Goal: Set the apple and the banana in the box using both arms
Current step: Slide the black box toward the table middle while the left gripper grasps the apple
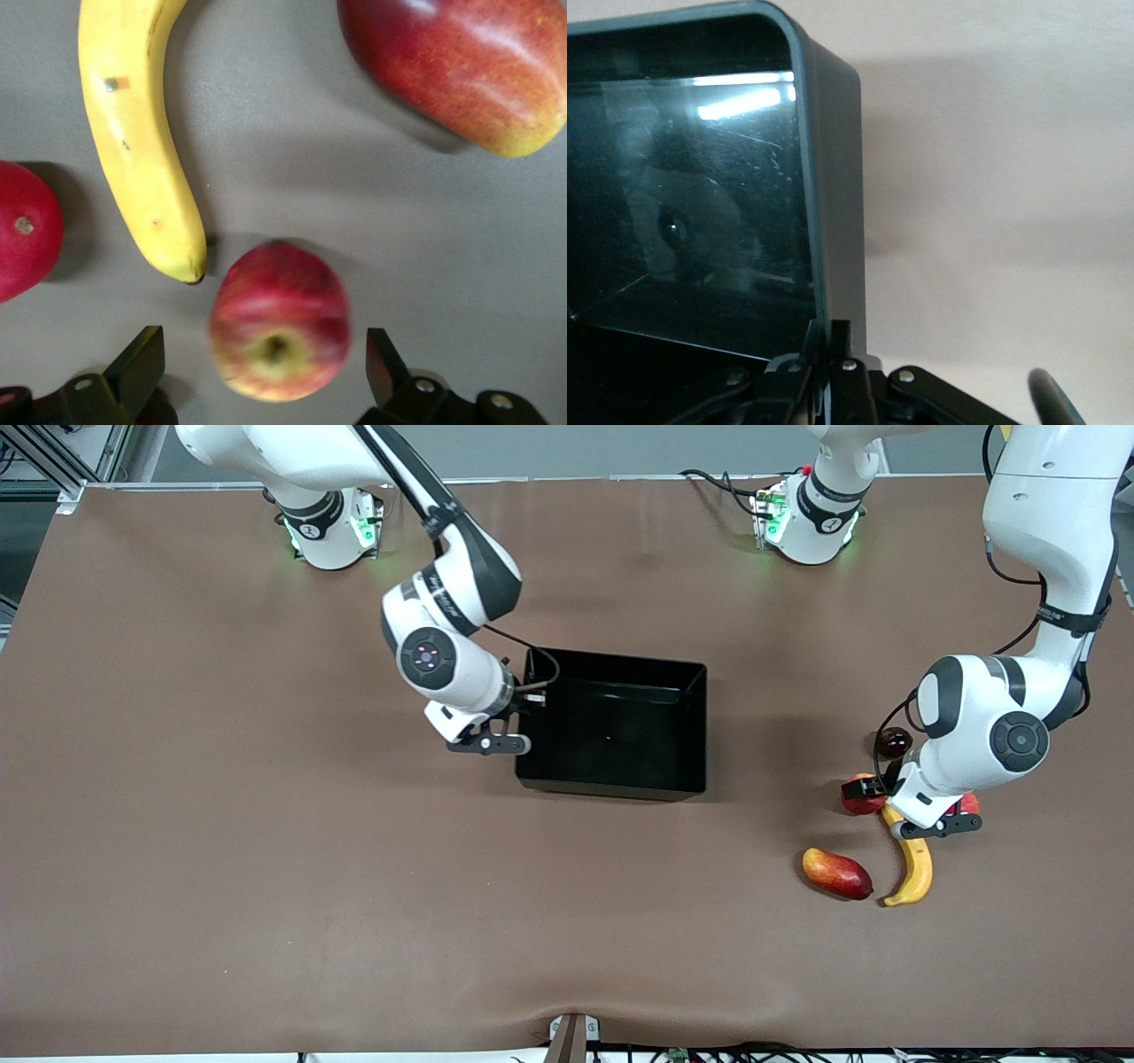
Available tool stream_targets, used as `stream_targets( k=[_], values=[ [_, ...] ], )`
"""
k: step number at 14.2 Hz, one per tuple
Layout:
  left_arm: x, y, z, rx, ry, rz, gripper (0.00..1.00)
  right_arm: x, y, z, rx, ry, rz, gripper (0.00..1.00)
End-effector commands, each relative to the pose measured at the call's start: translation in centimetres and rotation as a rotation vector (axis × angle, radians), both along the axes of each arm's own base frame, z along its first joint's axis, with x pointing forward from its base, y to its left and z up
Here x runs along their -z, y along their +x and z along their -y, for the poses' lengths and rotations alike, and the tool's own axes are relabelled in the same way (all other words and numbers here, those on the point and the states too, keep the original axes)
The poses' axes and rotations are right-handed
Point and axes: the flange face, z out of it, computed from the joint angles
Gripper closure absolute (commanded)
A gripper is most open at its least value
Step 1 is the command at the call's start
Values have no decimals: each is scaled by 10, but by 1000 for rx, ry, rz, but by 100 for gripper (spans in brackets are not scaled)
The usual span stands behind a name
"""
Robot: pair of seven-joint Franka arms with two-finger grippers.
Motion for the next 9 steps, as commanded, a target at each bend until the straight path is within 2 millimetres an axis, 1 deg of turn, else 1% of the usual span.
stream_targets(
  k=[1,2,3,4,5,6,7,9],
  values=[
    [-13,0,0,-5,4,7,0,5,4,-30,49,28,11,100],
    [-10,0,2,-7,4,2,0,11,1,-50,54,25,11,100],
    [-7,0,5,-3,1,1,0,17,1,-59,63,18,8,100],
    [-2,-1,4,-1,0,-7,0,23,2,-60,68,11,5,100],
    [5,-2,0,11,-1,-14,0,24,3,-58,74,12,2,95],
    [12,-2,1,12,-4,-19,0,22,6,-55,69,8,9,12],
    [18,-2,7,20,-8,-13,2,17,5,-59,57,8,20,0],
    [27,-2,5,17,-10,-15,10,1,14,-53,55,7,26,0]
  ],
)
